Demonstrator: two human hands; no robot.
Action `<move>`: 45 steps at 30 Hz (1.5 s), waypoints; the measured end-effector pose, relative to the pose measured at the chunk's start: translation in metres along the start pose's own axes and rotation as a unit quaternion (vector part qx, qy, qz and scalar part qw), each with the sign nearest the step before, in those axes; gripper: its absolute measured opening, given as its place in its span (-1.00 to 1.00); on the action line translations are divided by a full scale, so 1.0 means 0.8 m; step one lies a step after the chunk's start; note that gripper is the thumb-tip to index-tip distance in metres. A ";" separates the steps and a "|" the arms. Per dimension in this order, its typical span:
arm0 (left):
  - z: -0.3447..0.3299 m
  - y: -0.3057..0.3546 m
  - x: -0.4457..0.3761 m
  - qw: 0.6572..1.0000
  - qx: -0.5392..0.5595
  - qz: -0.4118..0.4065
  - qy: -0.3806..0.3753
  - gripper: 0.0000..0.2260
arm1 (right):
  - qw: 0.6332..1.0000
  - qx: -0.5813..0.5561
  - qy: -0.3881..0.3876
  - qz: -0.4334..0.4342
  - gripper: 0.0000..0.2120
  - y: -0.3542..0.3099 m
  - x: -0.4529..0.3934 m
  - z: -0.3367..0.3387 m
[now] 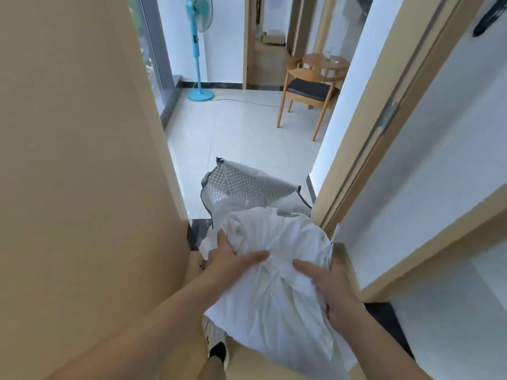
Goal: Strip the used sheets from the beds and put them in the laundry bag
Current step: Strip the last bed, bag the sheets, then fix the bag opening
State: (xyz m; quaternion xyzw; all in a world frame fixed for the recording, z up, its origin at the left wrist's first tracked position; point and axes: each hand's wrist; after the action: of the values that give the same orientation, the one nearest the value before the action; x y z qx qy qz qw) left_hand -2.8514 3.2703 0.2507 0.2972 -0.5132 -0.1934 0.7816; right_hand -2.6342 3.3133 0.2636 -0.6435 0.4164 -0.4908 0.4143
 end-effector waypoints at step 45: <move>-0.031 -0.001 -0.562 0.926 -0.364 -0.015 0.104 -0.40 | 0.647 0.638 -0.390 -0.148 -0.20 0.283 -0.659 -0.113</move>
State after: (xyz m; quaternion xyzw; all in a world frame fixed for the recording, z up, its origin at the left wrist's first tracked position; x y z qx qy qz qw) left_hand -3.0078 3.5491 -0.0665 0.0187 -0.3193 -0.3468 0.8817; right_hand -2.8418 3.7289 -0.0853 -0.4049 -0.3010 -0.3938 0.7684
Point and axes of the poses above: each hand's wrist, its own x-axis away from the middle knuckle, its own z-axis out of the back of the hand, y = z × x, and after that the axes turned 13 degrees about z, right-handed
